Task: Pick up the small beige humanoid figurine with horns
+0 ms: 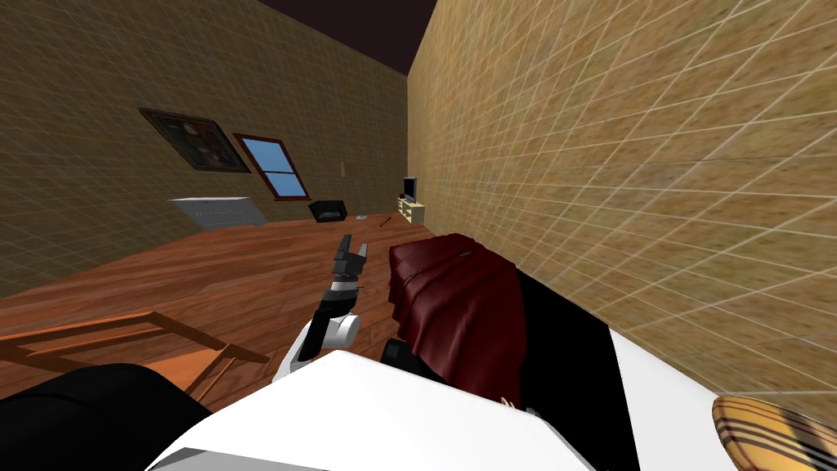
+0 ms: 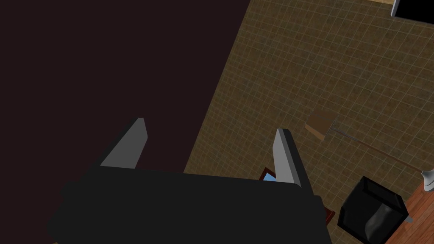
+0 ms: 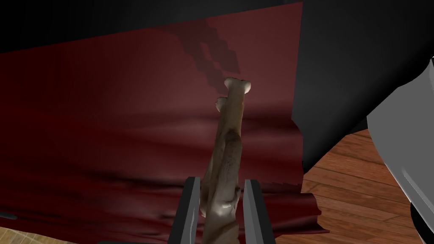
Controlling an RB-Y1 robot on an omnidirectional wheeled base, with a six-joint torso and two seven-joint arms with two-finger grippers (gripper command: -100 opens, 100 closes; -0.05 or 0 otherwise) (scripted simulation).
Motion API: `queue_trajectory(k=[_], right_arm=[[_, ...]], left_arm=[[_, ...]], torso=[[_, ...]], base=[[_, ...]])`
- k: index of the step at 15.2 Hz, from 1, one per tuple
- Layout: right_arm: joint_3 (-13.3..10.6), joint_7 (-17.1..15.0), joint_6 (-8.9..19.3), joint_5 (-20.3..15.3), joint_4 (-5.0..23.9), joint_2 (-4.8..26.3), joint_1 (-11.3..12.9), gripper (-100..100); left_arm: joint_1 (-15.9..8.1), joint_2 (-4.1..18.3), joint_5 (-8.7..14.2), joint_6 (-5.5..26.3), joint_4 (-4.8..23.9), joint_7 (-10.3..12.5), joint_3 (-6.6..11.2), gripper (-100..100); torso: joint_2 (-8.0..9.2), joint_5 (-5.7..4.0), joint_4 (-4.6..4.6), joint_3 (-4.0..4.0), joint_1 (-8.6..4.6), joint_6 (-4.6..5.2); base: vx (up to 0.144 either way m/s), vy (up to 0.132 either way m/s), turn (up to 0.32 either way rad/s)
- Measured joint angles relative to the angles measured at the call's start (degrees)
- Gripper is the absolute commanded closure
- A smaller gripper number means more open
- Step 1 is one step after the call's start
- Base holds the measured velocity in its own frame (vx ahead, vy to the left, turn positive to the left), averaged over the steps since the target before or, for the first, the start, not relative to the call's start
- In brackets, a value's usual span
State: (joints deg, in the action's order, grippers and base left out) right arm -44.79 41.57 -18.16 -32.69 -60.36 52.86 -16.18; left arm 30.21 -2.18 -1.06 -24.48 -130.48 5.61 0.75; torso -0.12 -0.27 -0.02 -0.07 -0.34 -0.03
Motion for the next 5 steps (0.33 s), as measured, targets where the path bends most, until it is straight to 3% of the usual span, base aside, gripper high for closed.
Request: queue_trajectory(k=[5], right_arm=[[0.05, -0.4, -0.91, 0.62, -2.35, 3.7, -0.95, 100]], left_arm=[[0.01, -0.01, 0.0, 0.0, 0.0, 0.0, 0.0, 0]], torso=[[-0.04, 0.12, 0.01, -0.01, 0.3, 0.03]], base=[[0.015, 0.056, -0.087]])
